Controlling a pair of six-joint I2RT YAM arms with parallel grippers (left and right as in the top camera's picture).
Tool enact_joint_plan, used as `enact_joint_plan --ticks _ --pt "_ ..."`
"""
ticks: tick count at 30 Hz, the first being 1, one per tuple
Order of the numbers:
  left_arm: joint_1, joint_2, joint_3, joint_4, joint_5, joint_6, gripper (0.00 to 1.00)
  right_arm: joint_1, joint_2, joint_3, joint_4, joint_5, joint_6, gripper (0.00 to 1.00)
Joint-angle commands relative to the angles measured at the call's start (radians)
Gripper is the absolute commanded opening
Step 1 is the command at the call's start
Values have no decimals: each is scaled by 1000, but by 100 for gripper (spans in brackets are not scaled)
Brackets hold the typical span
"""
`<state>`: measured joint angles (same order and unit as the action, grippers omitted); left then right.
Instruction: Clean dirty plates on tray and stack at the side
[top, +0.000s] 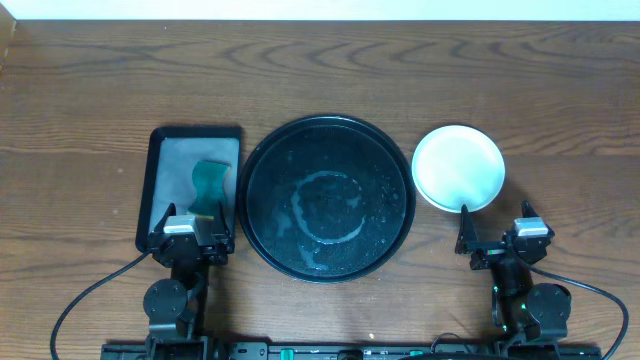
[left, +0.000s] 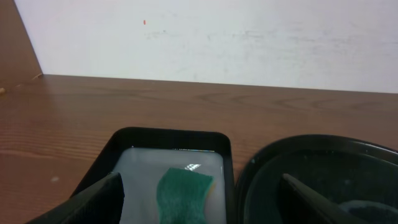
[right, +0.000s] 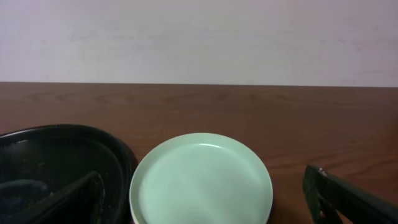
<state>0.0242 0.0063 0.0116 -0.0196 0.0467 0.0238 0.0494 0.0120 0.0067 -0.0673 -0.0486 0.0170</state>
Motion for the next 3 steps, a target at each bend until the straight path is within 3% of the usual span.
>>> enact_joint_plan --ticks 1,3 --pt "-3 -2 -8 -48 -9 10 78 4 -5 -2 -5 3 -11 99" --pt "-3 -2 -8 -48 -9 10 79 4 -5 -2 -4 3 -11 99"
